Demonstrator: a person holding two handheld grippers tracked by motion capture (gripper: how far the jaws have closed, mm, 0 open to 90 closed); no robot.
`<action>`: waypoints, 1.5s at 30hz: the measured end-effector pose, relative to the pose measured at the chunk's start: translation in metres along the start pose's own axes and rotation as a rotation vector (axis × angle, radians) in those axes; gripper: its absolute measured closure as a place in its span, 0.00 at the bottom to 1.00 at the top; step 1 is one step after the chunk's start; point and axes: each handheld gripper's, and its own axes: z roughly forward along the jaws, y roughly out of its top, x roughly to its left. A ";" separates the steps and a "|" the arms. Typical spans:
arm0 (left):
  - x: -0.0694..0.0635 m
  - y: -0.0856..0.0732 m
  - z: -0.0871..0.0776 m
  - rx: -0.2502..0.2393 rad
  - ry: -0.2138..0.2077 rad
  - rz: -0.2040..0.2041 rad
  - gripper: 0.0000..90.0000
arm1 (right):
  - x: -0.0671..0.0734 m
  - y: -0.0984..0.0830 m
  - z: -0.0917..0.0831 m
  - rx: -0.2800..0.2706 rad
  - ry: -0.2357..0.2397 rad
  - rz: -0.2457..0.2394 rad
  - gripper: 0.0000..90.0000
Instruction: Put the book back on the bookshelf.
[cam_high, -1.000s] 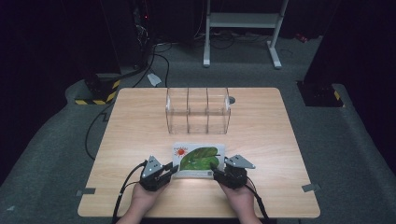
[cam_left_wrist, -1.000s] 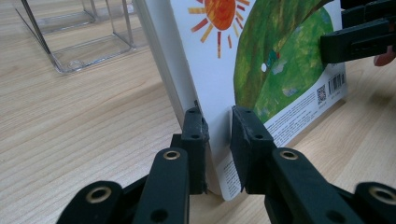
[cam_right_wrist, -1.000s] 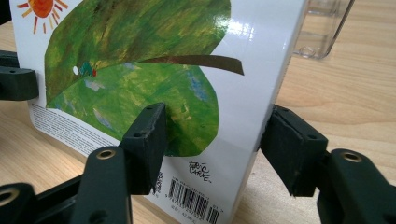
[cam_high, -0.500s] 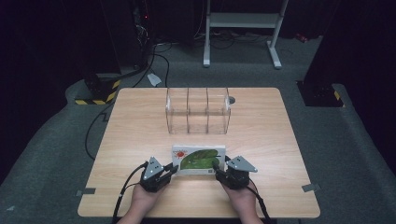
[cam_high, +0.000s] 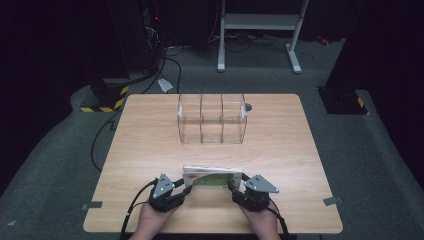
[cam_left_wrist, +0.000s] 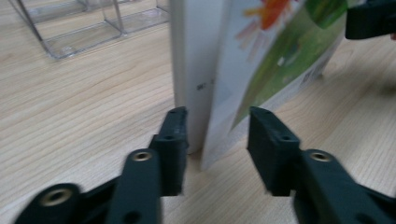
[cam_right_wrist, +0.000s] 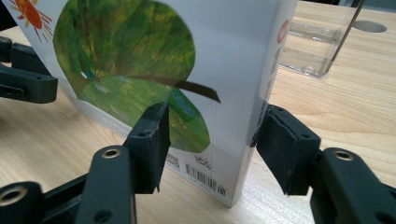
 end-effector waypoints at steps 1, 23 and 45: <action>0.001 0.001 -0.001 -0.012 0.003 -0.021 0.54 | 0.000 0.000 0.000 -0.001 0.006 0.000 0.46; 0.010 0.009 0.012 -0.054 0.042 -0.073 0.36 | -0.008 0.018 -0.003 -0.108 0.155 -0.059 0.45; 0.020 0.005 0.011 -0.017 0.092 -0.089 0.36 | 0.013 0.014 -0.015 -0.114 0.217 -0.159 0.83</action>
